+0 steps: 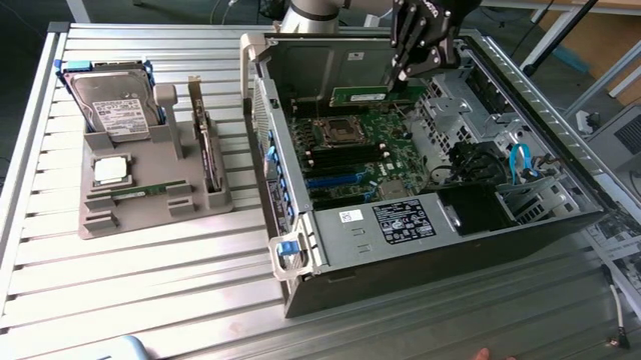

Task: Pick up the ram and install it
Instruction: 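Pick up the ram and move it above insertion slot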

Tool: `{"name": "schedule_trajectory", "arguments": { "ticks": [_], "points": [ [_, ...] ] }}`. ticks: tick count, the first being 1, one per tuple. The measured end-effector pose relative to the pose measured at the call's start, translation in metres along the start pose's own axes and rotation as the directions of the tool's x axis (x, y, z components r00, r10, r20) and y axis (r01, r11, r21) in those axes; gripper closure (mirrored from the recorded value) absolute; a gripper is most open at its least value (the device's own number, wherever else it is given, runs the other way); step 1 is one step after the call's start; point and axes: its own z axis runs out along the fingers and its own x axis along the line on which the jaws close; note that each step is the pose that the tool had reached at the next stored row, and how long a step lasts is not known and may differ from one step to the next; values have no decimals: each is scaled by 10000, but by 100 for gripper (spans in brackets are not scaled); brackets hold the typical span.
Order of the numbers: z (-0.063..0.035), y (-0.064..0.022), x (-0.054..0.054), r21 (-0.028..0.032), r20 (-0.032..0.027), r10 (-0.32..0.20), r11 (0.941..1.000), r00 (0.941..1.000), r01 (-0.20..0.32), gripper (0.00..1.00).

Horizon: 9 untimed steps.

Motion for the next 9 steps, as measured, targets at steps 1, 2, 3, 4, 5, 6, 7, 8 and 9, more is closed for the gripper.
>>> {"name": "schedule_trajectory", "arguments": {
  "ticks": [1, 2, 3, 4, 5, 6, 7, 8, 9],
  "points": [
    [-1, -24, -1, 1, -1, 0, 10000, 10000, 0, 88],
    [-1, -25, -1, 0, -1, 0, 10000, 10000, 0, 88],
    [-1, -25, -1, 0, -1, 0, 10000, 10000, 0, 88],
    [-1, -25, -1, 0, -1, 1, 10000, 10000, -1, 88],
    [-1, -25, -1, 0, -1, 1, 10000, 10000, -1, 88],
    [-1, -25, -1, 0, -1, 0, 10000, 10000, 0, 88],
    [-1, -26, -3, 0, -1, 1, 10000, 10000, -1, 88],
    [0, -26, -7, 0, -1, 0, 10000, 10000, 0, 88],
    [0, -26, -10, 0, -1, -1, 10000, 10000, 1, 88]
  ]
}}
